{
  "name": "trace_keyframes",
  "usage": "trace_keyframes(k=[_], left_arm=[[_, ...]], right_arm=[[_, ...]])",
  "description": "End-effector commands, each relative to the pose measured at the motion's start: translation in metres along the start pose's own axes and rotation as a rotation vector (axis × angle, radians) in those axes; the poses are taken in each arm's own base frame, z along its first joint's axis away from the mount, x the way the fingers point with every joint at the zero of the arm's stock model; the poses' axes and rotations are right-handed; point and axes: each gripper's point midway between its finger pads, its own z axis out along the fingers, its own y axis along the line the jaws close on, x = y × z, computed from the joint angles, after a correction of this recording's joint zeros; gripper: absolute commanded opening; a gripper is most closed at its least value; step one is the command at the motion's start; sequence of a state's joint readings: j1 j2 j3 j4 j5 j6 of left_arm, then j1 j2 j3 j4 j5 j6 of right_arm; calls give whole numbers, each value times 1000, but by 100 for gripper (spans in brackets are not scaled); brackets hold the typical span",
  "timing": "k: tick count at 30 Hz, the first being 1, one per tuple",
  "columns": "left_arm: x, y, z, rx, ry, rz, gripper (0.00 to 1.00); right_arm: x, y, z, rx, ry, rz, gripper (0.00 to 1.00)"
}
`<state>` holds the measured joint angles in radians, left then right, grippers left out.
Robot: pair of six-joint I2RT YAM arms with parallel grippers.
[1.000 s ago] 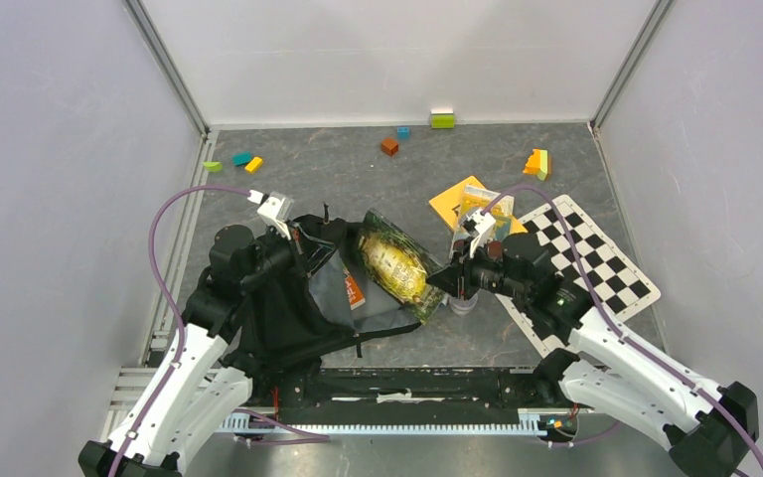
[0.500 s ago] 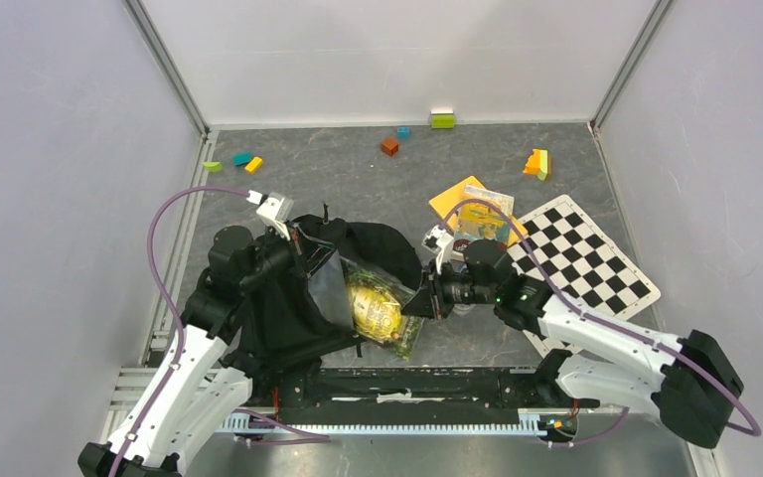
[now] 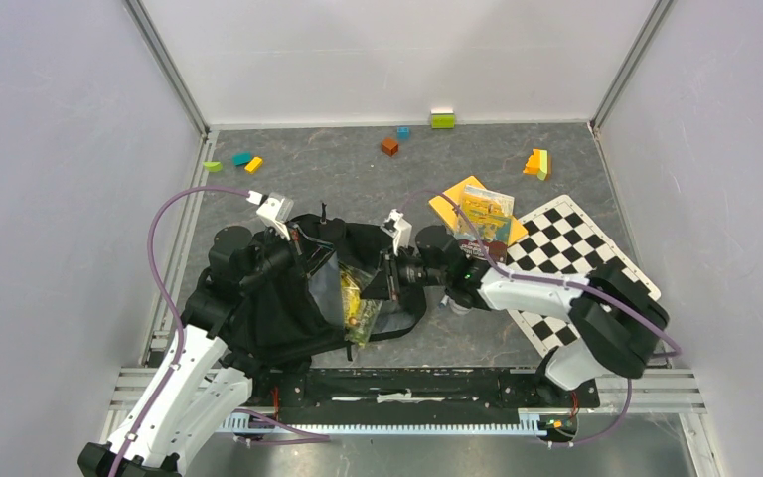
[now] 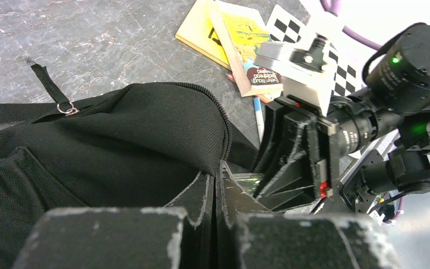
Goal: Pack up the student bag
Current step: Place the book in the student bag.
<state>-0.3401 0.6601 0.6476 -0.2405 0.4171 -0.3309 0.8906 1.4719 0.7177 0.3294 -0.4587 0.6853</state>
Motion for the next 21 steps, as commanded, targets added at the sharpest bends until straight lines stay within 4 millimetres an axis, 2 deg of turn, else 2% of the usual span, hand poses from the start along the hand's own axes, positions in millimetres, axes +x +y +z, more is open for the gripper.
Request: trace_keyframes(k=[1,5,10,15,21], left_arm=[[-26,-9,-3,29,-86,74,2],[-27,-10,-4,32,-94,78,2],[-28,-11,-4,36,-95,78,2],[-27,-12,-4,39,-91,76,2],[-28,-12,-5,40,-96,78,2]], right_arm=[[-54,7,21,15,-153,-19,2],[-62,-11,41,75,-184,1,11],[-56,-16,55,106,-192,-7,20],[-53,-20,56,130,-206,-21,37],[-53,-27,47,180,-209,-64,57]])
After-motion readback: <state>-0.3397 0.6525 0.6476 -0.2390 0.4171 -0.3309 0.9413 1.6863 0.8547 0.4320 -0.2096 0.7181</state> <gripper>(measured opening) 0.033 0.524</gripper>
